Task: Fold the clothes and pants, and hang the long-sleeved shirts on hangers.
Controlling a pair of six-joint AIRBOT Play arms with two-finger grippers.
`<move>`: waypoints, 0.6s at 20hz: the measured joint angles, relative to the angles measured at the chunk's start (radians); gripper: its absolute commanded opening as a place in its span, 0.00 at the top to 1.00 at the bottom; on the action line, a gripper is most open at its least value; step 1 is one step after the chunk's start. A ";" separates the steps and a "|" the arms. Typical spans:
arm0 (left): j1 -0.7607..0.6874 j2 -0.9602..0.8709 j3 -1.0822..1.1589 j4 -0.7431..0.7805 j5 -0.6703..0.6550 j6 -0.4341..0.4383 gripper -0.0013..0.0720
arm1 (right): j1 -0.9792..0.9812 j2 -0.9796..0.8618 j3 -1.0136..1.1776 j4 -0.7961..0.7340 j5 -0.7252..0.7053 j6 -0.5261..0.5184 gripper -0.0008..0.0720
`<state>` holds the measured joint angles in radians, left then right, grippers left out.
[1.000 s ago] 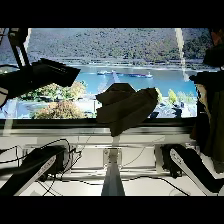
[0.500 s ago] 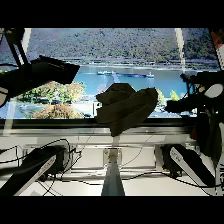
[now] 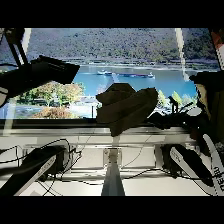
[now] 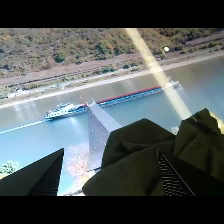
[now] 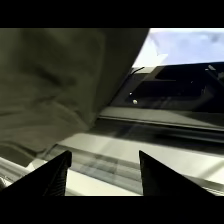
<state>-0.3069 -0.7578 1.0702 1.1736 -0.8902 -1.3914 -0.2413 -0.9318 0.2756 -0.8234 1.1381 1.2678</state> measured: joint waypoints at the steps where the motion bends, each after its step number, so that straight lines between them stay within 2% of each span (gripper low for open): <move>1: 0.000 0.000 0.000 0.000 0.000 0.000 0.10 | 0.000 0.000 -0.010 0.018 -0.021 0.003 0.40; 8: 0.000 0.000 0.000 0.000 0.000 0.000 0.10 | 0.009 -0.095 -0.030 0.124 -0.096 0.008 0.40; 9: 0.000 0.000 0.000 0.000 0.001 0.000 0.10 | 0.023 -0.117 -0.031 0.143 -0.103 -0.004 0.43; 11: 0.000 0.000 0.000 0.000 0.001 0.000 0.10 | 0.063 -0.150 -0.032 0.159 -0.122 -0.031 0.63; 12: 0.000 0.000 0.000 0.000 0.000 0.000 0.10 | 0.088 -0.160 -0.032 0.166 -0.137 -0.043 0.66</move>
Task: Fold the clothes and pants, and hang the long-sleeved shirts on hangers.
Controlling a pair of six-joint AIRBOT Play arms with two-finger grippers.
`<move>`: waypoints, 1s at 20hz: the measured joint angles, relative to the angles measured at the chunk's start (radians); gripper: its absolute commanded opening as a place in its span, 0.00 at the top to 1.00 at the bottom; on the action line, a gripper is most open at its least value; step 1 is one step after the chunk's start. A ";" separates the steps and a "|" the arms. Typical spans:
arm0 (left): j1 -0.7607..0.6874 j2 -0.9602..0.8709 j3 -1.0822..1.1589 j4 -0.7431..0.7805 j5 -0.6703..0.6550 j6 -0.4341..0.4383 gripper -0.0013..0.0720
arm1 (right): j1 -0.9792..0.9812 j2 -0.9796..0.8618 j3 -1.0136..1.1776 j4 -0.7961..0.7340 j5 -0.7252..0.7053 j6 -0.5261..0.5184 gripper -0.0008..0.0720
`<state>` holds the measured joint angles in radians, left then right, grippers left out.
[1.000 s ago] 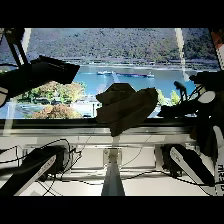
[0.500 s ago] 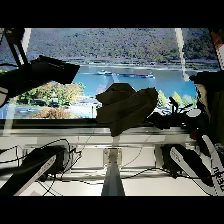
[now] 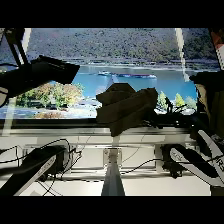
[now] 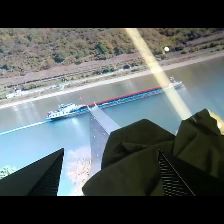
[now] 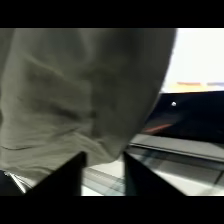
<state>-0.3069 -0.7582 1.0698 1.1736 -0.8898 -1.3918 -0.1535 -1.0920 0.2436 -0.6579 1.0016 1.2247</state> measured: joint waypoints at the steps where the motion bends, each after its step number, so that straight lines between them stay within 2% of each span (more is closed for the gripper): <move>1: 0.000 0.000 0.000 0.000 0.000 0.000 0.10 | 0.024 -0.007 0.000 0.010 -0.014 -0.008 0.68; 4: 0.000 0.000 0.000 0.000 0.000 0.000 0.10 | 0.079 -0.018 0.006 0.018 -0.052 -0.026 0.92; 6: 0.000 0.000 0.000 0.000 0.000 0.000 0.10 | 0.098 -0.011 0.019 0.010 -0.068 -0.042 0.97; 7: 0.000 0.000 0.000 0.000 0.000 0.000 0.11 | 0.103 0.001 0.031 0.006 -0.080 -0.048 0.97; 8: 0.000 0.000 0.000 0.000 0.000 0.000 0.17 | 0.107 0.020 0.046 -0.005 -0.105 -0.053 0.97; 10: 0.000 0.000 0.000 0.000 0.000 0.000 0.42 | 0.111 0.074 0.090 -0.002 -0.108 -0.059 0.97; 11: 0.000 0.000 0.000 0.001 0.000 0.000 0.45 | 0.113 0.106 0.116 0.005 -0.097 -0.061 0.97; 16: 0.000 -0.019 0.000 0.003 0.000 0.000 0.45 | 0.115 0.303 0.310 -0.043 -0.084 -0.061 0.97; 20: 0.000 -0.065 -0.008 -0.019 0.000 0.000 0.45 | 0.115 0.425 0.476 -0.159 -0.081 -0.058 0.97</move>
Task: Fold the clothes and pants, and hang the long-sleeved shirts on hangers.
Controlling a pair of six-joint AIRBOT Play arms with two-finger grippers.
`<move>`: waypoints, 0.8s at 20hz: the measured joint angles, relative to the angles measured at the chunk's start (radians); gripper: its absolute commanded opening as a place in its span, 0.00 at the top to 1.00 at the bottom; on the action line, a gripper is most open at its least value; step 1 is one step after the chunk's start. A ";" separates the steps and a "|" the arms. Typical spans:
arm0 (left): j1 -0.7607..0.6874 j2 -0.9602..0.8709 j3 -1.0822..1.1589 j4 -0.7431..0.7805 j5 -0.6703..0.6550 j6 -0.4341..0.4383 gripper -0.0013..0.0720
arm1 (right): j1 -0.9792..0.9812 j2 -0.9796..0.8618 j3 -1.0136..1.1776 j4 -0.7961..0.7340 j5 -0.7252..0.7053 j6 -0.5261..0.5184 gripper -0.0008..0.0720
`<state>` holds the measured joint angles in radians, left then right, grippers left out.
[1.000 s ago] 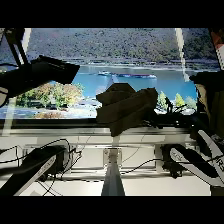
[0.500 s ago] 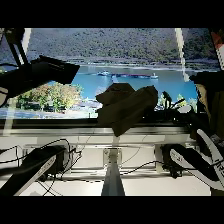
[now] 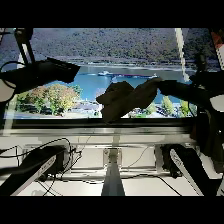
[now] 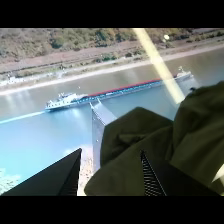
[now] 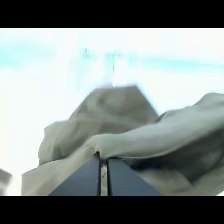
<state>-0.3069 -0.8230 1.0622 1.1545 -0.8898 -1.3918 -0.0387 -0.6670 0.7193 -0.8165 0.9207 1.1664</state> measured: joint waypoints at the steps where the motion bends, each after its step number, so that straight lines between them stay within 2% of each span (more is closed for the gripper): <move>1: 0.000 -0.018 -0.006 -0.008 -0.002 0.000 0.44 | 0.000 0.020 0.032 -0.029 0.000 0.001 0.97; 6: 0.000 -0.140 -0.055 -0.032 -0.024 -0.015 0.45 | 0.000 0.057 0.099 -0.122 0.026 0.003 0.97; 13: 0.000 -0.402 -0.101 -0.053 -0.082 -0.023 0.43 | 0.000 0.064 0.113 -0.155 0.054 0.004 0.97; 16: 0.000 -0.518 -0.105 -0.133 -0.089 0.051 0.43 | 0.000 0.065 0.114 -0.158 0.056 0.004 0.97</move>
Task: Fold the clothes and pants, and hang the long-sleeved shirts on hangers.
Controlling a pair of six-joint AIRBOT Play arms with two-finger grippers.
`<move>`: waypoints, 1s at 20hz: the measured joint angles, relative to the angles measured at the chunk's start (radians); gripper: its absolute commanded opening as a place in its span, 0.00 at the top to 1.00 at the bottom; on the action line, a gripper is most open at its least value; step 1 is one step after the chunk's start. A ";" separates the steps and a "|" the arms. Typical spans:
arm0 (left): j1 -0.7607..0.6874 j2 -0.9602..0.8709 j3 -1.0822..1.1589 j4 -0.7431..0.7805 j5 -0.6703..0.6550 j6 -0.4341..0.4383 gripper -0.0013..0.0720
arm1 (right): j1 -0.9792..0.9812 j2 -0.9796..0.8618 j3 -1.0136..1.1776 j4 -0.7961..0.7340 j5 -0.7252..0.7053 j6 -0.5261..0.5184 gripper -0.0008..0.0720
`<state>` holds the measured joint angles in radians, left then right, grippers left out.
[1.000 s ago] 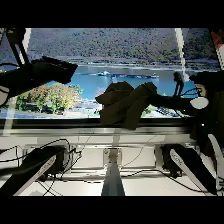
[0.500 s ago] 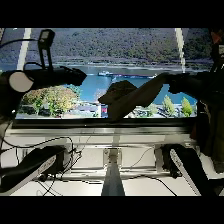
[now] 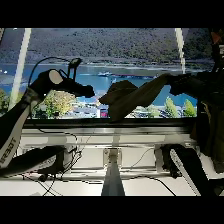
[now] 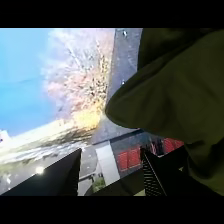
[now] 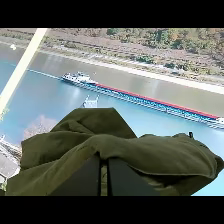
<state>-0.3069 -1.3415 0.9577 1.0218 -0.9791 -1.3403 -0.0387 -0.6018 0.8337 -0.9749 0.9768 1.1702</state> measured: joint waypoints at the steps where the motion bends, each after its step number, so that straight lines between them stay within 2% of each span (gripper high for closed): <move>1: 0.000 -0.035 -0.001 -0.029 -0.002 0.040 0.43 | 0.000 0.000 0.000 0.000 0.000 0.000 0.97; 5: 0.000 -0.159 -0.002 -0.105 -0.002 0.183 0.43 | 0.000 0.000 0.000 -0.001 0.000 0.000 0.97; 10: 0.001 -0.234 -0.001 -0.204 0.016 0.246 0.44 | 0.000 0.000 0.000 -0.002 -0.002 -0.001 0.97; 11: 0.001 -0.240 -0.001 -0.229 0.038 0.253 0.53 | 0.000 0.000 0.000 -0.002 -0.001 -0.001 0.97; 13: 0.000 -0.251 -0.002 -0.271 0.079 0.264 0.88 | 0.000 0.000 0.000 -0.002 -0.002 -0.002 0.97; 14: -0.001 -0.254 -0.002 -0.277 0.090 0.267 0.96 | 0.000 0.000 0.000 -0.002 -0.002 -0.002 0.97; 20: -0.013 -0.258 0.008 -0.293 0.050 0.282 0.96 | 0.000 0.000 0.000 -0.005 -0.020 -0.002 0.97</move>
<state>-0.3195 -1.5997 0.9661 0.7284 -0.9287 -1.0580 -0.0383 -0.6018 0.8337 -0.9802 0.9569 1.1687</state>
